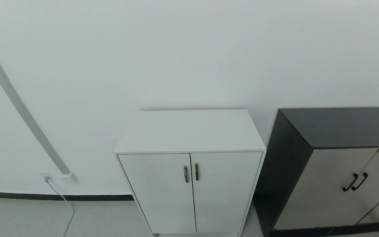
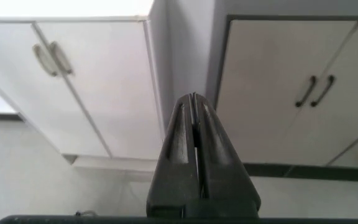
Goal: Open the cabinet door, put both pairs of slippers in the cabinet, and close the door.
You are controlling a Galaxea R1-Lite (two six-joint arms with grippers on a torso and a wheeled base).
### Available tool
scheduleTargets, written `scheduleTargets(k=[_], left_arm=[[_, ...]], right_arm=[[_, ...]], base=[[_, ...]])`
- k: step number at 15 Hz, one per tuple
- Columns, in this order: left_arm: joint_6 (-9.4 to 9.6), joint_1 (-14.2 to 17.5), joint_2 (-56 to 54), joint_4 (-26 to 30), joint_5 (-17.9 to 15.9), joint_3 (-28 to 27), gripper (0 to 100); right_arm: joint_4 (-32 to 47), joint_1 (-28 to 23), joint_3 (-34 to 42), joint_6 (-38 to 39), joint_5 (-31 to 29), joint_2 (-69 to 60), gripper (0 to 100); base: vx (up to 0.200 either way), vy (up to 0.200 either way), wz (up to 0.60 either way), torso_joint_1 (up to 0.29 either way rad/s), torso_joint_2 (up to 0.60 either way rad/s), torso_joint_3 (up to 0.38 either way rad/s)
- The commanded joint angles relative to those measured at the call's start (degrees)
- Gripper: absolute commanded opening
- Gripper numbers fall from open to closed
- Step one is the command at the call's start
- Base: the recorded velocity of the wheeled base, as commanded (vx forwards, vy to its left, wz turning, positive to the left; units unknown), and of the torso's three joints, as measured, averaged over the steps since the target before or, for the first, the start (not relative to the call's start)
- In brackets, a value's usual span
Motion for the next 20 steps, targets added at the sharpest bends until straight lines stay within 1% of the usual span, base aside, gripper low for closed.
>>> scheduleTargets(k=[1, 5, 8, 20], left_arm=[[0.0, -0.02, 0.07, -0.01, -0.02, 0.0, 0], [0.0, 0.06, 0.07, -0.01, -0.02, 0.0, 0], [0.0, -0.02, 0.07, -0.01, -0.02, 0.0, 0], [-0.09, 0.06, 0.07, -0.01, 0.07, 0.0, 0]], right_arm=[[-0.04, -1.16, 0.01, -0.13, -0.07, -2.12, 0], [-0.04, -1.78, 0.1, 0.04, -0.16, -6.78, 0], [0.05, -1.78, 0.1, 0.75, -2.36, -6.78, 0], [-0.13, -1.78, 0.1, 1.45, -2.18, -6.78, 0]], base=[[0.0, 0.0, 0.0, 0.0, 0.0, 0.0], [0.0, 0.0, 0.0, 0.0, 0.0, 0.0], [0.0, 0.0, 0.0, 0.0, 0.0, 0.0], [0.0, 0.0, 0.0, 0.0, 0.0, 0.0]])
